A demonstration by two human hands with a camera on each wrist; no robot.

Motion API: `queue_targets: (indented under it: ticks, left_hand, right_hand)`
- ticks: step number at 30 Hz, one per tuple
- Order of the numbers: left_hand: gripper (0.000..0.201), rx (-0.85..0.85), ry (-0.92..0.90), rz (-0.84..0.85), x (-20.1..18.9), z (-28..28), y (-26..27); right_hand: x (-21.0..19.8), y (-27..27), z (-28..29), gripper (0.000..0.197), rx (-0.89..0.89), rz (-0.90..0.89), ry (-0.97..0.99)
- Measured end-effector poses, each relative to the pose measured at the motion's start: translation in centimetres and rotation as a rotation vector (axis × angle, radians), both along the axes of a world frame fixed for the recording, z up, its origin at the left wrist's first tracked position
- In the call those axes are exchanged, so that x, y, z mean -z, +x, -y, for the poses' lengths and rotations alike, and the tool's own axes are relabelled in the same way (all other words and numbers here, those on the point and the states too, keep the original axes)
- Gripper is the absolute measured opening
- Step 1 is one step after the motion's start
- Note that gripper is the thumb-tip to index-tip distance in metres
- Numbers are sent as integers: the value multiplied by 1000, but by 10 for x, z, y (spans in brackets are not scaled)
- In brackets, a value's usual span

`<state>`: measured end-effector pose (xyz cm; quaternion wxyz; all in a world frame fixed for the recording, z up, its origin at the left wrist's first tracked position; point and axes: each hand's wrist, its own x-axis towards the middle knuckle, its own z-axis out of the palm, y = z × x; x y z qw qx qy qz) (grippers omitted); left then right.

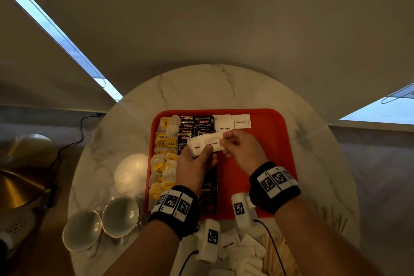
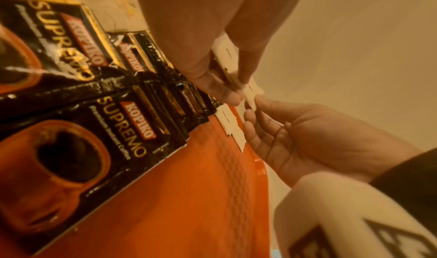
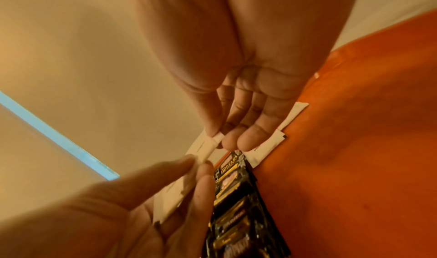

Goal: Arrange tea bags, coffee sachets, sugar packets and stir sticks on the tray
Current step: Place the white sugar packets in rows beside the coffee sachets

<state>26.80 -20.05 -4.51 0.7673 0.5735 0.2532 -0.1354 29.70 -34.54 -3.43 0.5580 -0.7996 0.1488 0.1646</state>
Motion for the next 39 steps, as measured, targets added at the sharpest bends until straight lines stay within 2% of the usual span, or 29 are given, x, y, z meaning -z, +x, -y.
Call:
queue_targets:
  ticks: [4, 9, 13, 16, 22, 24, 28, 31, 33, 36, 39]
  left_hand:
    - [15, 38, 61, 17, 1, -2, -2]
    - [17, 23, 135, -39, 4, -7, -3]
    - [14, -35, 100, -123, 3, -8, -1]
    - [13, -15, 98, -113, 2, -9, 0]
    - [17, 53, 207, -3, 2, -10, -1]
    - [17, 77, 227, 14, 2, -8, -1]
    - [14, 135, 300, 36, 3, 1, -4]
    - [24, 200, 375, 65, 3, 5, -14]
    - [31, 206, 393, 61, 4, 6, -21]
    - [18, 189, 363, 46, 5, 4, -30]
    - [15, 232, 343, 36, -4, -2, -44]
  right_hand:
    - [1, 8, 22, 9, 93, 16, -41]
    - [18, 33, 65, 15, 229, -30, -268]
    - [32, 48, 74, 17, 210, -97, -393]
    - [35, 51, 70, 11, 186, -109, -441]
    - [19, 28, 56, 18, 241, -29, -402]
    - [11, 13, 44, 20, 174, 14, -307]
    - [-4, -17, 16, 21, -46, -24, -120]
    - [-3, -28, 8, 16, -49, -32, -46]
    - [1, -27, 12, 16, -1, -35, -58]
    - [8, -15, 25, 23, 82, -50, -131]
    - [12, 3, 32, 28, 94, -82, -235]
